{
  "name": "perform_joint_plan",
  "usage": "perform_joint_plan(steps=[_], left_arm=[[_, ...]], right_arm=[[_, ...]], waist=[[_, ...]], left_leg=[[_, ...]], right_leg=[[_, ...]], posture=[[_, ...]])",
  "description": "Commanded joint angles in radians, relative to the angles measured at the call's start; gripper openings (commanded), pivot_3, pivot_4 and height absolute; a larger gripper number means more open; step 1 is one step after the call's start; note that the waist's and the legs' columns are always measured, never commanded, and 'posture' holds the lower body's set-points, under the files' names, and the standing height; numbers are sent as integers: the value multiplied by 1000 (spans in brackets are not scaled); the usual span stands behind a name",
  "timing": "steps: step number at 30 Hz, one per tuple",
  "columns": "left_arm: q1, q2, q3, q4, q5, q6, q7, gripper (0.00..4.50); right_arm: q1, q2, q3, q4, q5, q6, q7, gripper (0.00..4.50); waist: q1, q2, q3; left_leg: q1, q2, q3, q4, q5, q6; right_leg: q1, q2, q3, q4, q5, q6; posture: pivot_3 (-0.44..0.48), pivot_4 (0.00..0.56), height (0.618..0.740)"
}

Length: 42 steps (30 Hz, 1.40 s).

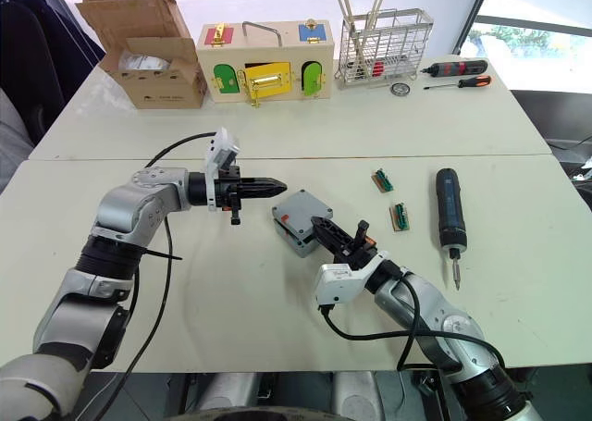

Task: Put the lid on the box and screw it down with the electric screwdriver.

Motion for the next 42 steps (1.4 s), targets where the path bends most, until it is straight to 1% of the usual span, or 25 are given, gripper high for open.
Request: perform_joint_plan(steps=[1, 10, 22, 27, 32, 36, 40, 42], left_arm=[[-15, -5, 22, -32, -8, -4, 2, 25], [-8, -12, 21, -48, -13, 8, 4, 25], [-5, -22, 19, -59, -12, 17, 9, 25], [10, -19, 3, -82, -3, 13, 3, 25], [32, -8, -40, -102, 36, -17, -20, 25], [37, -9, -101, -67, 114, -82, -19, 25], [40, -8, -150, -39, 165, -116, -34, 25], [51, 0, -177, -36, 194, -136, -48, 0]], right_arm=[[19, -17, 26, 10, -17, -12, 21, 97], [45, -22, 38, 2, -22, -15, 26, 97], [25, -16, 59, 32, -37, -12, 33, 97], [50, -19, 55, 19, -32, -8, 36, 97], [67, -27, 52, 3, -34, -7, 42, 97], [62, -30, 57, 4, -31, -11, 54, 97], [64, -33, 55, -1, -15, -10, 69, 97], [71, -34, 52, -8, -5, -6, 78, 1160]], waist=[[0, 0, 0], [1, 0, -1], [0, 0, -1], [0, 0, -2], [1, 1, -4], [1, 1, -4], [1, 1, -7], [2, 1, -8]], left_leg=[[0, 0, 0, 0, 0, 0], [0, 0, 0, 0, 0, 0], [1, 0, 0, 0, 0, 0], [1, 0, 0, 0, 0, 0], [1, 0, 0, 0, 0, 0], [1, 0, 0, 0, 0, 0], [2, 0, -1, 0, 0, 0], [2, 0, -1, 0, 0, 1]], right_leg=[[0, 0, 0, 0, 0, 0], [0, 0, 0, 0, 0, 0], [1, 0, 0, 0, 0, 0], [1, 0, 0, 0, 0, 0], [2, 0, 0, 0, 0, 0], [2, 0, 0, 0, 0, 0], [2, 0, 0, 0, 0, 0], [3, 0, 0, 0, 0, 0]], posture=[[0, 150, 730], [0, 150, 730], [0, 150, 730], [0, 150, 730], [0, 150, 730], [0, 150, 730], [0, 150, 730], [0, 150, 730]])
